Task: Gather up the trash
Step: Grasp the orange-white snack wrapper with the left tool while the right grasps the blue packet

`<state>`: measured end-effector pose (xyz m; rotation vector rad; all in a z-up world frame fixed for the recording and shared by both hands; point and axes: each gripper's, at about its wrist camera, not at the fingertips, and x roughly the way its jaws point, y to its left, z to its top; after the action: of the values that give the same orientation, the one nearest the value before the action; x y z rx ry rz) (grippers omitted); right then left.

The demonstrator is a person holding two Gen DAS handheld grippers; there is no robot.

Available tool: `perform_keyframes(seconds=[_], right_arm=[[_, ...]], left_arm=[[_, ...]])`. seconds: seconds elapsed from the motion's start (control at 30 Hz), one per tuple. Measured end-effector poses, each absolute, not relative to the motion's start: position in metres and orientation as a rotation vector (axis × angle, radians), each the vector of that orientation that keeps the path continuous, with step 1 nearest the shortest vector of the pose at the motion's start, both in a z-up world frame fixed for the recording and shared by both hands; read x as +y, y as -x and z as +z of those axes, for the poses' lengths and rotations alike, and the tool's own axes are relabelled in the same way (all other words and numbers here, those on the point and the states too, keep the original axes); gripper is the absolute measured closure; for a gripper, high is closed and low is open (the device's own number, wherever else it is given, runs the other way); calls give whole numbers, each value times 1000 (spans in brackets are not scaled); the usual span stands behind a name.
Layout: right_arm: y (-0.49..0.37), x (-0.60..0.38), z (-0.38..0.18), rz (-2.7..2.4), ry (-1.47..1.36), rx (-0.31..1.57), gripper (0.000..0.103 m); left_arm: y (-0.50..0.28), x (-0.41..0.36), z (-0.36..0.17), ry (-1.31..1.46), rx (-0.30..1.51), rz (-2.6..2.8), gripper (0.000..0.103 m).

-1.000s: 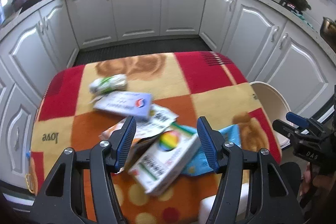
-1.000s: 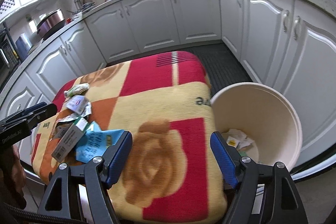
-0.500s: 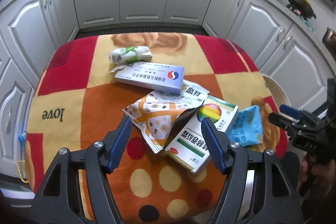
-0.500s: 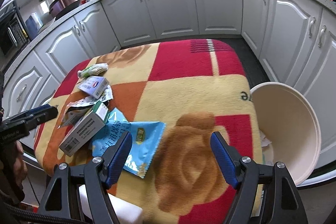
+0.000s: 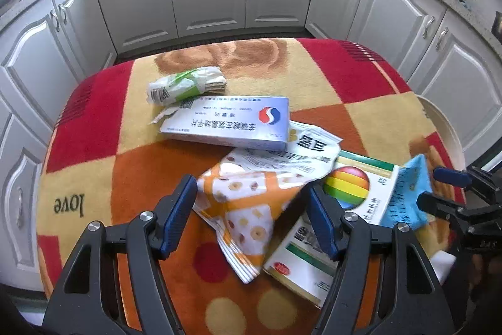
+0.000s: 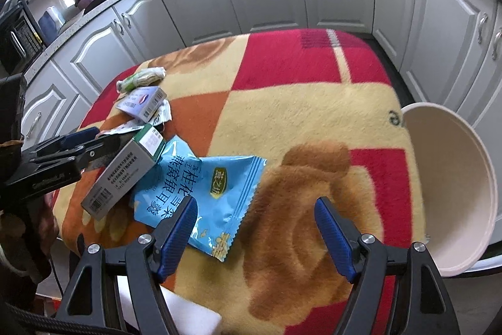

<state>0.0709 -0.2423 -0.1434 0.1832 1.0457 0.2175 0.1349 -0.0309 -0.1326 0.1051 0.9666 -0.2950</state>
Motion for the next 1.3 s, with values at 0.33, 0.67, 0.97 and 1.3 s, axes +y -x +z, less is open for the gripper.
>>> perform_keyframes(seconds=[0.33,0.67,0.97,1.3], right_arm=[[-87,-227,-155,304,-244,1009,54],[-78,-241,-128,254,-181,893,88],[-78,-280,-129,131,-242,943,89],[-60,-283,-131,188,-151,1036,46]], left_arm=[[-134,-18,-124,-121,943,-315,77],[-95,32,-106,-106,943,-197,81],[-60,61,-124,-106,1026,-92,78],[-51,41,-110,-109,1021,-267,41]])
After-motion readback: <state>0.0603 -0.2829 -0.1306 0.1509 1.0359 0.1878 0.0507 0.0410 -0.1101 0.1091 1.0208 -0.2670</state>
